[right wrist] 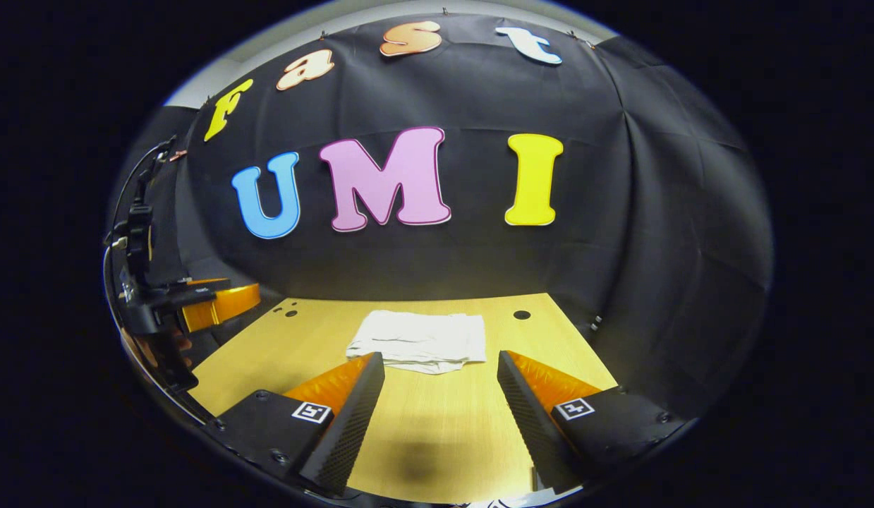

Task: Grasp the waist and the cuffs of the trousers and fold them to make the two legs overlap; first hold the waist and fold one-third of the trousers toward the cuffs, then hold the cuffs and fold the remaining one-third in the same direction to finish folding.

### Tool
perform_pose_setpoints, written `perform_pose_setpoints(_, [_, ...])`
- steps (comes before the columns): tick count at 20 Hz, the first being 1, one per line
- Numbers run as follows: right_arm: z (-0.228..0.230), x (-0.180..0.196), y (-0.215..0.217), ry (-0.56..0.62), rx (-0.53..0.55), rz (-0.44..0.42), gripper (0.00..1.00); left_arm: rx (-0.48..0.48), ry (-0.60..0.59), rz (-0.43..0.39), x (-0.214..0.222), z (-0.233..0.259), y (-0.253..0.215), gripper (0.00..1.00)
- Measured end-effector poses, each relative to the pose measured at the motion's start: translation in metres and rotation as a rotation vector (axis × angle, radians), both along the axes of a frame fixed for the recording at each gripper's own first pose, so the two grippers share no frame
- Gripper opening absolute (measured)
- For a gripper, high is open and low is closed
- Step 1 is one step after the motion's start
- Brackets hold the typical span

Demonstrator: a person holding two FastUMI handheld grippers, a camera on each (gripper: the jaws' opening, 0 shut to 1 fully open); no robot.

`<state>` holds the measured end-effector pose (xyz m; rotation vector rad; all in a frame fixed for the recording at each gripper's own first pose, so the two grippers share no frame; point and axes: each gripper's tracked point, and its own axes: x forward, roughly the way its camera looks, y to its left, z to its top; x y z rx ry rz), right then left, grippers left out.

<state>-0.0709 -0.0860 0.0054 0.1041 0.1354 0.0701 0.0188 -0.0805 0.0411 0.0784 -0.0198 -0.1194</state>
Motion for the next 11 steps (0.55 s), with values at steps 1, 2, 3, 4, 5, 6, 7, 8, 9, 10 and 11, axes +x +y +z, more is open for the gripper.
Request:
perform_pose_setpoints(1, [-0.001,-0.008,0.003,-0.008,0.001,-0.010,0.99,-0.029,0.034,-0.032,-0.015,-0.014,-0.004,0.95])
perform_pose_setpoints(2, [-0.006,-0.016,0.004,-0.006,0.007,-0.021,0.99,-0.042,0.054,-0.052,-0.029,-0.026,-0.005,0.95])
perform_pose_setpoints(3, [-0.013,-0.025,0.009,0.003,0.013,-0.026,0.99,-0.038,0.055,-0.040,-0.043,-0.033,-0.002,0.95])
perform_pose_setpoints(4, [-0.021,-0.030,0.013,0.012,0.017,-0.026,0.99,-0.028,0.053,-0.027,-0.054,-0.039,0.004,0.95])
perform_pose_setpoints(5, [-0.028,-0.036,0.017,0.026,0.014,-0.022,0.99,-0.025,0.054,-0.009,-0.064,-0.046,0.009,0.95])
perform_pose_setpoints(6, [-0.034,-0.044,0.019,0.043,0.006,-0.022,0.99,-0.035,0.064,0.007,-0.073,-0.057,0.011,0.95])
perform_pose_setpoints(7, [-0.039,-0.049,0.020,0.051,0.001,-0.023,0.99,-0.058,0.082,0.020,-0.081,-0.065,0.013,0.95])
perform_pose_setpoints(8, [-0.041,-0.055,0.022,0.059,0.003,-0.021,0.99,-0.083,0.098,0.032,-0.088,-0.072,0.015,0.95])
perform_pose_setpoints(9, [-0.043,-0.060,0.024,0.061,0.006,-0.017,0.99,-0.101,0.111,0.035,-0.094,-0.078,0.015,0.95])
perform_pose_setpoints(10, [-0.045,-0.063,0.025,0.064,0.002,-0.015,0.99,-0.107,0.124,0.033,-0.096,-0.083,0.013,0.95])
perform_pose_setpoints(11, [-0.048,-0.067,0.025,0.068,-0.003,-0.014,0.99,-0.106,0.147,0.033,-0.099,-0.090,0.012,0.95])
